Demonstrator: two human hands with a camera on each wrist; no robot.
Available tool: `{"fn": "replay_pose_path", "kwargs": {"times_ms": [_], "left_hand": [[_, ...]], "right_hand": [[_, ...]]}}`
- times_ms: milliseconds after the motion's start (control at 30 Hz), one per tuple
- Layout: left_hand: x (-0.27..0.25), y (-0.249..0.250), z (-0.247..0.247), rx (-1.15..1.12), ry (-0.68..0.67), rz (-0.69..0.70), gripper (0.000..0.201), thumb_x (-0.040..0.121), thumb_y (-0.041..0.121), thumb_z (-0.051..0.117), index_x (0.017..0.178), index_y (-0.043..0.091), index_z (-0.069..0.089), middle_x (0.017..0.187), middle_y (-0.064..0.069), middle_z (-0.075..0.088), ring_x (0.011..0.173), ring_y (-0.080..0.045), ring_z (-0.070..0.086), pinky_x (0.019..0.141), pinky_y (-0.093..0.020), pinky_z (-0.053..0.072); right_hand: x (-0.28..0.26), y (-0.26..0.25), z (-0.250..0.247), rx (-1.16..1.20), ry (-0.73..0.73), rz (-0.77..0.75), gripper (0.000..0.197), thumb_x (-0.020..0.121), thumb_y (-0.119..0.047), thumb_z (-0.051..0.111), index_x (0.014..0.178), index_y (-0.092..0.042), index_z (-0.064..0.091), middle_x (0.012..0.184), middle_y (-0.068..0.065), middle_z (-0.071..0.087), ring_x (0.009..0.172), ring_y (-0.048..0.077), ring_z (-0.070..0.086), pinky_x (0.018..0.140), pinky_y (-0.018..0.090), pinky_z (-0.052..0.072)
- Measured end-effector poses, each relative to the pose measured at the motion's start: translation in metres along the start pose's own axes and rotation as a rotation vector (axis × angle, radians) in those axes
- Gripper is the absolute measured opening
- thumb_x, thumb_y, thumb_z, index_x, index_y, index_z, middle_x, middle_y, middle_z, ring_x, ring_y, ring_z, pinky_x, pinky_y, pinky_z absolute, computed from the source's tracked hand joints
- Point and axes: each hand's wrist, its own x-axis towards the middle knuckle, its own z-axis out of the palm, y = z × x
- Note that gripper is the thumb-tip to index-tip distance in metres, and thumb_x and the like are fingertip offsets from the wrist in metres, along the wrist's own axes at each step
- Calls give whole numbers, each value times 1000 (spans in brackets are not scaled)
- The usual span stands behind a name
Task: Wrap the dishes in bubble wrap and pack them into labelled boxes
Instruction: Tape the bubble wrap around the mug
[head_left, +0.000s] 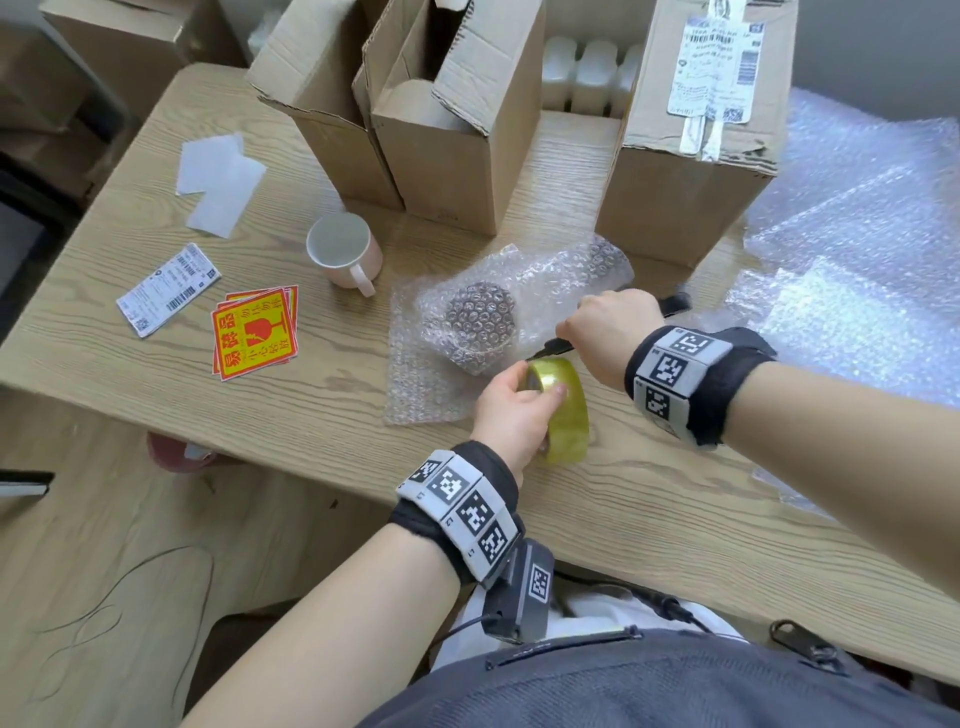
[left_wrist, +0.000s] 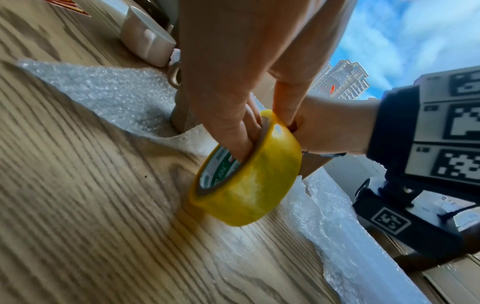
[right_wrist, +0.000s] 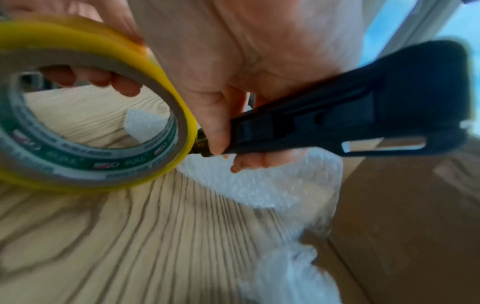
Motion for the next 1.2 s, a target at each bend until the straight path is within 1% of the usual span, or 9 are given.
{"fn": "replay_pose_path", "kwargs": {"times_ms": [67,133,233,367,500,800,933,1100,1200], "left_hand": [[-1,-1,-2,-36,5,-19,23,89,11,63,107,24,59,114,-16,65,104,-31,63,91,-54,50],[-2,-2,-5,-52,19,-46,46,85,14,66,129,14,52,124,-12,61,110,-30,61,95,-48,49],[-2,-6,-11,-77,12,-114,60,89,10,62,143,13,36,129,-12,55,107,-28,62,84,-42,55],[-2,-8,-15,-90,-24,-171,57,91,6,56,143,15,36,118,-10,61,94,-24,65,72,-35,56],[-6,-9,-14,-53,-10,-146,56,89,5,59,140,16,39,124,-12,58,104,-28,63,74,-36,55],[-22,-20,-22,175,-50,60,71,83,9,69,143,14,31,107,-14,69,101,-26,66,85,-43,54],[-30,-16,-24,242,-73,119,76,78,14,71,143,11,32,103,-13,71,101,-24,67,93,-46,51],[-32,-12,-25,334,-75,187,64,84,5,68,141,9,37,100,-10,71,97,-17,67,92,-39,52],[-31,-9,-22,361,-63,219,68,80,12,72,140,8,40,100,-10,72,97,-19,68,92,-42,52]], "right_hand": [[2,4,3,73,-33,16,32,92,-10,43,115,-24,61,107,3,60,101,26,59,68,30,38],[3,8,5,166,-43,38,28,92,-12,46,112,-26,60,104,3,60,97,27,59,67,30,40],[2,15,7,362,-51,56,22,91,-17,52,107,-27,63,104,3,63,96,28,58,71,31,44],[-4,22,8,632,-51,71,28,82,-15,61,106,-26,69,96,2,67,95,25,59,80,34,50],[-16,23,15,755,-83,215,23,81,-11,56,98,-19,69,87,0,65,82,20,58,72,28,49],[-35,-6,80,567,-141,303,35,88,-8,52,122,-14,48,112,12,47,98,31,55,76,37,47],[-34,-9,90,530,-98,295,39,89,-25,60,124,-13,47,116,13,49,107,31,51,83,40,46],[-37,-7,61,1049,247,248,33,98,-28,45,118,-8,63,119,8,64,112,22,56,95,32,42],[-43,-15,46,1203,175,168,33,97,-30,49,116,-10,66,116,5,67,110,17,59,94,29,43]]}}
